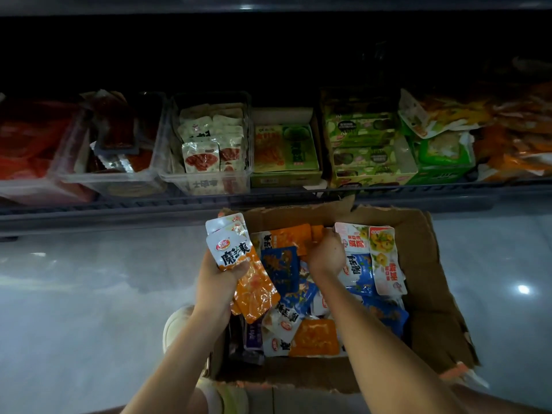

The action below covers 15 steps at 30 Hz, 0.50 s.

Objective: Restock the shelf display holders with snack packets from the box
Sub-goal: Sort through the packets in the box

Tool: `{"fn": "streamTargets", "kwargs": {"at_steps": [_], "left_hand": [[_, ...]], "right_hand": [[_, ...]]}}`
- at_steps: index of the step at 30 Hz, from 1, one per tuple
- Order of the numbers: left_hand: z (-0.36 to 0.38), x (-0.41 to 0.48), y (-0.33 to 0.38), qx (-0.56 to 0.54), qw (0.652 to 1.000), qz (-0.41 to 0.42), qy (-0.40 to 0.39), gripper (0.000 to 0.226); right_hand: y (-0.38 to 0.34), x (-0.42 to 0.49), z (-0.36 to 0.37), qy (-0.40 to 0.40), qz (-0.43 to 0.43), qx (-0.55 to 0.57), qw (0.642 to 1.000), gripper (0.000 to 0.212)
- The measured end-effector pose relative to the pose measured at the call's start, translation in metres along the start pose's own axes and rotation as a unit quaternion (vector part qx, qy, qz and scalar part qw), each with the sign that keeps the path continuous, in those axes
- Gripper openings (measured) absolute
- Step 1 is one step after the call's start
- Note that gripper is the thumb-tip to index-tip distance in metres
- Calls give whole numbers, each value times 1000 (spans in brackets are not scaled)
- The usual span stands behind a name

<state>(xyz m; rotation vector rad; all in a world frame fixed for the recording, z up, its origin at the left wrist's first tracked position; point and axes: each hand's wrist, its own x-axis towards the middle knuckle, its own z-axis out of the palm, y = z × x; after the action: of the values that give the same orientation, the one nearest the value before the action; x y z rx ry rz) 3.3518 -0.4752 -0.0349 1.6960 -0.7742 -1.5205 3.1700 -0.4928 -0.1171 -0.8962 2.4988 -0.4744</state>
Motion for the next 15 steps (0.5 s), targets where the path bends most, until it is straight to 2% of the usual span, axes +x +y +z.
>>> {"fn": "streamTargets", "kwargs": {"at_steps": [3, 7, 10, 12, 14, 15], "left_hand": [[0, 7, -3, 15, 1000, 21, -5, 49], [-1, 8, 0, 0, 1000, 22, -3, 47], [-5, 6, 3, -15, 1000, 20, -3, 44], [-6, 2, 3, -8, 1000, 23, 1, 45], [-5, -2, 3, -6, 1000, 18, 8, 46], [-3, -5, 3, -13, 1000, 10, 9, 46]], "right_hand": [[-6, 0, 11, -14, -21, -77, 997, 17], [-10, -6, 10, -35, -9, -35, 999, 14], [-2, -15, -16, 1, 9, 62, 998, 12], [11, -23, -43, 25, 14, 167, 986, 13], [21, -33, -74, 16, 40, 295, 955, 19], [24, -39, -88, 1, 77, 372, 925, 20]]}}
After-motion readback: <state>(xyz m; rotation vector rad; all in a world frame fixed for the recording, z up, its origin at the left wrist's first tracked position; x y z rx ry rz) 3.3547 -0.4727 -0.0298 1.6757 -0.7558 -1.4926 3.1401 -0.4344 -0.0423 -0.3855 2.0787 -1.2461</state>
